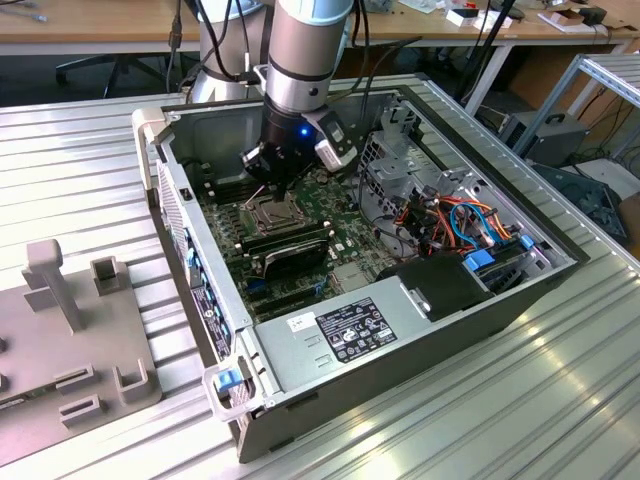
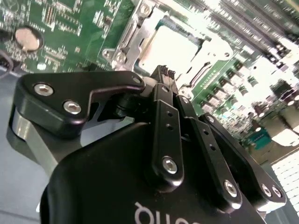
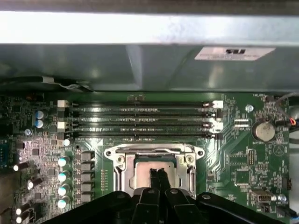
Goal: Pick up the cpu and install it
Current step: 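Install the first cpu locking lever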
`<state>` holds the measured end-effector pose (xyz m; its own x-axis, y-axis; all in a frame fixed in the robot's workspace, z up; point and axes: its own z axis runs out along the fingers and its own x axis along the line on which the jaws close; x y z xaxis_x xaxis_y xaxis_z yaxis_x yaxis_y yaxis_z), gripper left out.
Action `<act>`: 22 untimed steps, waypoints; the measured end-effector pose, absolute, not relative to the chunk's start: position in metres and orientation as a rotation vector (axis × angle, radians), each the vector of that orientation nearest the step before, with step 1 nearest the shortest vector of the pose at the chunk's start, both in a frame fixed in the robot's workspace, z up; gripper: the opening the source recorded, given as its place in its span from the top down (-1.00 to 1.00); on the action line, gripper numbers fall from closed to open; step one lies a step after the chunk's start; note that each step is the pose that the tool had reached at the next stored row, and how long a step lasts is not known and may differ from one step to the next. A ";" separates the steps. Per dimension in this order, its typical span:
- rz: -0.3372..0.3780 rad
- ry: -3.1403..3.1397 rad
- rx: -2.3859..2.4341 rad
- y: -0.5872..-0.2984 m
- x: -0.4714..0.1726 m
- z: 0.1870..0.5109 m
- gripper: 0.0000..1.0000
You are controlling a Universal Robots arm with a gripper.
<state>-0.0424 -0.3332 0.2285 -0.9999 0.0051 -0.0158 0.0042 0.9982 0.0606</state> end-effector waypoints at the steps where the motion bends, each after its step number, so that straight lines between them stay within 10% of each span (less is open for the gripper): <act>1: 0.098 3.124 0.007 -0.333 -0.043 0.228 0.79; 22: 0.150 3.112 0.007 -0.332 -0.060 0.229 0.79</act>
<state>-0.0601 -0.3321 0.2290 -0.9997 0.0057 -0.0254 0.0033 0.9954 0.0961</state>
